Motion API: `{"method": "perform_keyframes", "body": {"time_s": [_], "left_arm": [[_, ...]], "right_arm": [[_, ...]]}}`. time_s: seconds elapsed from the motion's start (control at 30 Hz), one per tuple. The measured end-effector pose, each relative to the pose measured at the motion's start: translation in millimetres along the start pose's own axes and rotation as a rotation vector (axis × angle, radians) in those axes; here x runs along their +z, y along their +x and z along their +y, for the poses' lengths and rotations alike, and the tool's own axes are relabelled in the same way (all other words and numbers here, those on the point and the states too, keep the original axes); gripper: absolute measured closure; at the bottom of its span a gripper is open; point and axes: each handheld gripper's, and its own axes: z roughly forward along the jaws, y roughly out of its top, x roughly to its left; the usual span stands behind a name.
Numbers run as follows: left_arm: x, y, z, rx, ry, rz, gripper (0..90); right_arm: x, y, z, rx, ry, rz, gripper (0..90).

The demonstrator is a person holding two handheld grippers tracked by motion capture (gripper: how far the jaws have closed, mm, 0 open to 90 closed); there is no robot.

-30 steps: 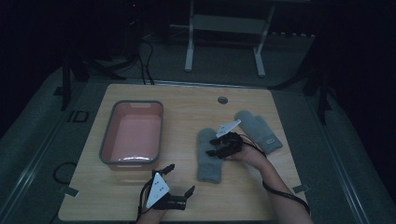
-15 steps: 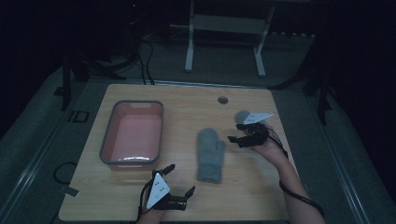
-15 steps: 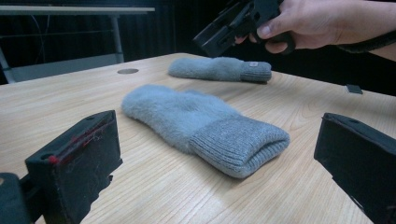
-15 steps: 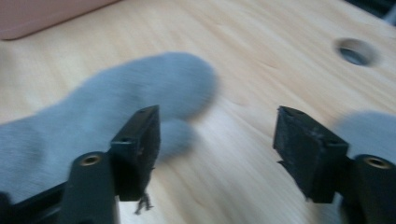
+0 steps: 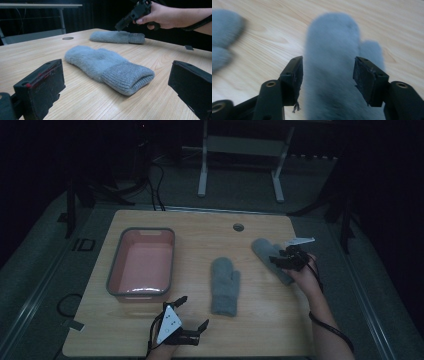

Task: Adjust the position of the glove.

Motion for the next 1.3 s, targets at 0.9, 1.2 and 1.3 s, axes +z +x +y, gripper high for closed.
{"method": "perform_keyframes", "body": {"time_s": [0.9,1.2,1.3], "left_arm": [[-1.1,1.1,-0.7,0.000,-0.017,0.014,0.7],[-0.9,0.5,-0.5,0.006,-0.012,0.021,0.7],[-0.5,0.0,-0.4,0.010,-0.010,0.024,0.7]], "right_arm": [[-51.1,38.4,-34.2,0.259,-0.092,-0.241,79.2],[-82.2,64.7,-71.1,0.359,-0.063,-0.313,78.9],[-83.5,69.3,-81.2,0.386,-0.048,-0.312,78.7]]}}
